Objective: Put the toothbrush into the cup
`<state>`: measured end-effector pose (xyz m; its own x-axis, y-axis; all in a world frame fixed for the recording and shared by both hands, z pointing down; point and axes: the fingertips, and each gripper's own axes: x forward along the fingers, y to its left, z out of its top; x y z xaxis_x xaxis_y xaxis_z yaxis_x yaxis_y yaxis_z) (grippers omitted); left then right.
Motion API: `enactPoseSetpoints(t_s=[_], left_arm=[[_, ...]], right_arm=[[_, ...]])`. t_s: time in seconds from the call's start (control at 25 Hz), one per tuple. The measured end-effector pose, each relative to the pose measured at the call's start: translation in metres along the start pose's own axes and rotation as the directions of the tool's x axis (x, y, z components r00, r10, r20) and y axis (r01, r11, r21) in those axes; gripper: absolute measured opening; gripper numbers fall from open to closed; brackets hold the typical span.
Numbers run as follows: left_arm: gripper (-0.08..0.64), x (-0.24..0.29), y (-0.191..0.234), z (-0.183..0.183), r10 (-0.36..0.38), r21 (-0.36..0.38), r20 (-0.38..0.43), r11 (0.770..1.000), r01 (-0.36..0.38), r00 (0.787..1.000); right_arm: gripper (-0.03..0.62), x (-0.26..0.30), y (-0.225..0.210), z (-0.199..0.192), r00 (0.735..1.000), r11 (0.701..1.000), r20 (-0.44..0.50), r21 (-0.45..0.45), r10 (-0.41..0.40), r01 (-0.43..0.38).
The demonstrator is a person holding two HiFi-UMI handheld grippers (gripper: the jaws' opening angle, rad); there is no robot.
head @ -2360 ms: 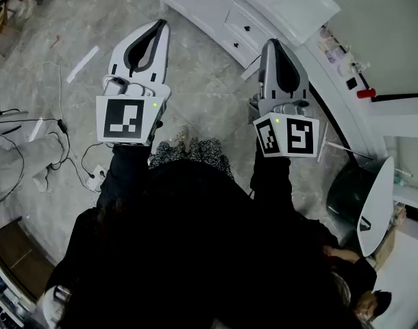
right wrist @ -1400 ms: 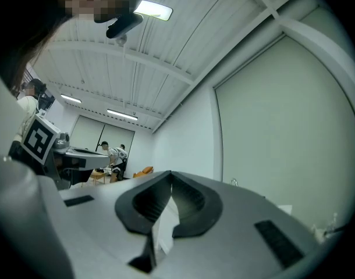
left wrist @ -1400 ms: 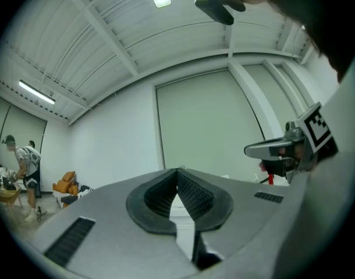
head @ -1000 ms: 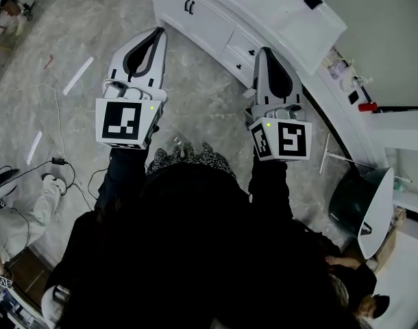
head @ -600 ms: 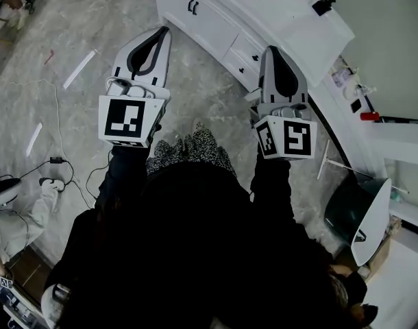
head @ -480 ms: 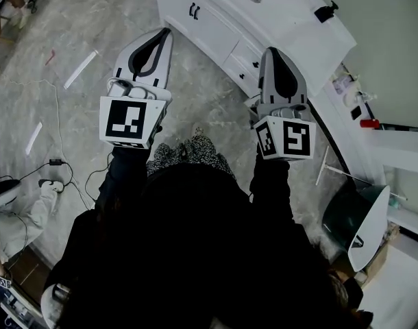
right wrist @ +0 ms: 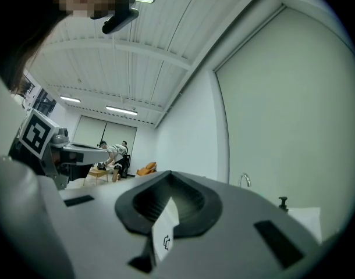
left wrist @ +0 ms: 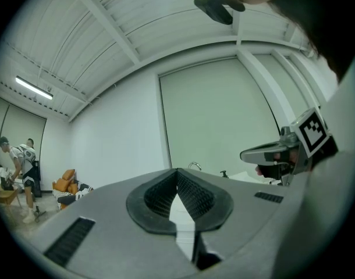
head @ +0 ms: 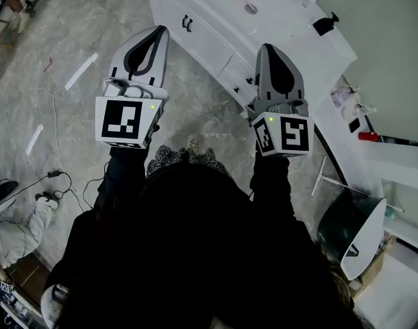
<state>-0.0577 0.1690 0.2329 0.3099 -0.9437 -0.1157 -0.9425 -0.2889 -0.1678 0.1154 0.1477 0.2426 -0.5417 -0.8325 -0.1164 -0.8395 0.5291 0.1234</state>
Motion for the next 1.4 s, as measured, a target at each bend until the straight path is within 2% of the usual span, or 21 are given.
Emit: enactPoseSetpoints(t_s=[0.4,0.84,1.4], left_arm=[[0.008,0.046,-0.001,-0.009,0.024,0.008,-0.009,1.0,-0.024,1.0],[0.008,0.086,0.014,-0.022,0.02,-0.008,-0.021,1.0,-0.02,1.0],[0.008,0.189,0.055,-0.048,-0.09,-0.028,-0.016,0.996,0.09,0.996]], right_arm=[[0.005,0.034,-0.042,-0.017,1.0,1.0,-0.008,0.014,0.019,-0.019],[0.005,0.071,-0.059,-0.031,0.999,1.0,-0.034,0.018,0.016,-0.015],[0.005,0.152,-0.094,-0.052,0.994,0.997,-0.075,0.01,-0.077,0.078]])
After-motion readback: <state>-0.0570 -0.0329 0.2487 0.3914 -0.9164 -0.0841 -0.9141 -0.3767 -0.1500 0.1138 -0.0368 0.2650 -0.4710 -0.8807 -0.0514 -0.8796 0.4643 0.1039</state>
